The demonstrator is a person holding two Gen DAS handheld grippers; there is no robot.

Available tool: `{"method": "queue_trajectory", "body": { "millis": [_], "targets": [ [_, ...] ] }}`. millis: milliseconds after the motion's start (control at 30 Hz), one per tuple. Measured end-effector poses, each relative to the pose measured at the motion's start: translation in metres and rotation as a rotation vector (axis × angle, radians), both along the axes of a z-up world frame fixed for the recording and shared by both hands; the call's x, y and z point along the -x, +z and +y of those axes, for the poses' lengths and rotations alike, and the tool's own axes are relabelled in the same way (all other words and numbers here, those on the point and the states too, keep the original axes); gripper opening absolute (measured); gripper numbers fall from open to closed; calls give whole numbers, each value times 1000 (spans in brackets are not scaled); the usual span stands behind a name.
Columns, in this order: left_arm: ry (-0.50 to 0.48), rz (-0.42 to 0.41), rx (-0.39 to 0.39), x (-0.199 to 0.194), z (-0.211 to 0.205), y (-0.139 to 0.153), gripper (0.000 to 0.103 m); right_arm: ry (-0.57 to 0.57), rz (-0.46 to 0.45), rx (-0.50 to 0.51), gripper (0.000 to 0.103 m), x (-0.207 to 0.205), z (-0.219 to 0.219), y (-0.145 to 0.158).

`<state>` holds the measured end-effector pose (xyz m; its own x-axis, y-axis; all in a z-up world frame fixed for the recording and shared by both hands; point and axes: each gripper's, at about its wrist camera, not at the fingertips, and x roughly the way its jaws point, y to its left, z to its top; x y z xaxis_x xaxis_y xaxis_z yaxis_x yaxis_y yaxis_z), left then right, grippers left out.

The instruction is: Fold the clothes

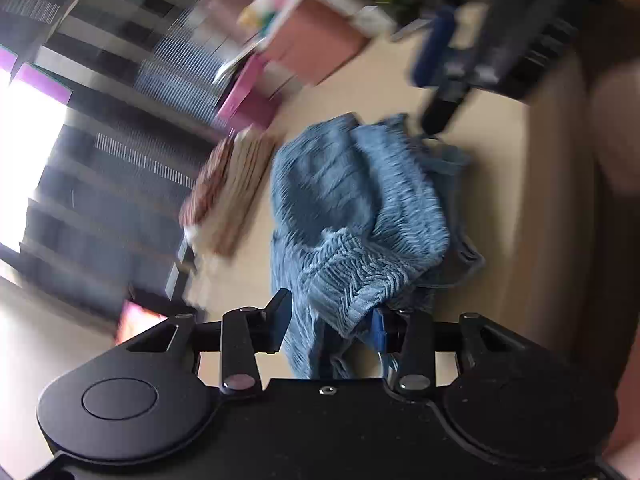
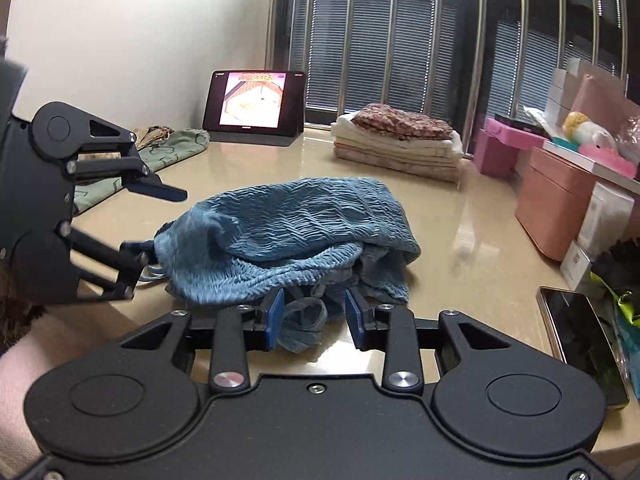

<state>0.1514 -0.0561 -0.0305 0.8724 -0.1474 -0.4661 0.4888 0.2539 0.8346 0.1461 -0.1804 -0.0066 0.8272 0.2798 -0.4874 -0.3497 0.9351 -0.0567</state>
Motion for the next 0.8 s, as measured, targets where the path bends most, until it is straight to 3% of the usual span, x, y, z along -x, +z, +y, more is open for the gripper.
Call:
{"method": "queue_trajectory", "body": {
  "millis": [200, 400, 433, 500, 533, 567, 800],
  "targets": [
    [-149, -161, -232, 31, -13, -27, 59, -16, 9, -22, 37, 1, -12, -4],
    [-268, -153, -314, 43, -20, -44, 61, -12, 27, -41, 37, 1, -18, -7],
    [-282, -141, -327, 42, -20, -46, 57, -9, 27, -42, 37, 2, -18, -8],
    [-301, -122, -344, 40, -22, -48, 34, -3, 26, -45, 38, 3, -17, -8],
    [-290, -119, -334, 37, -24, -47, 18, -1, 26, -45, 38, 4, -17, -8],
    [-269, -125, -310, 34, -26, -43, 11, -1, 27, -45, 39, 4, -17, -8],
    [-50, -274, -11, -14, -31, 24, 6, -26, 41, -67, 39, 2, -23, -11]
  ]
}}
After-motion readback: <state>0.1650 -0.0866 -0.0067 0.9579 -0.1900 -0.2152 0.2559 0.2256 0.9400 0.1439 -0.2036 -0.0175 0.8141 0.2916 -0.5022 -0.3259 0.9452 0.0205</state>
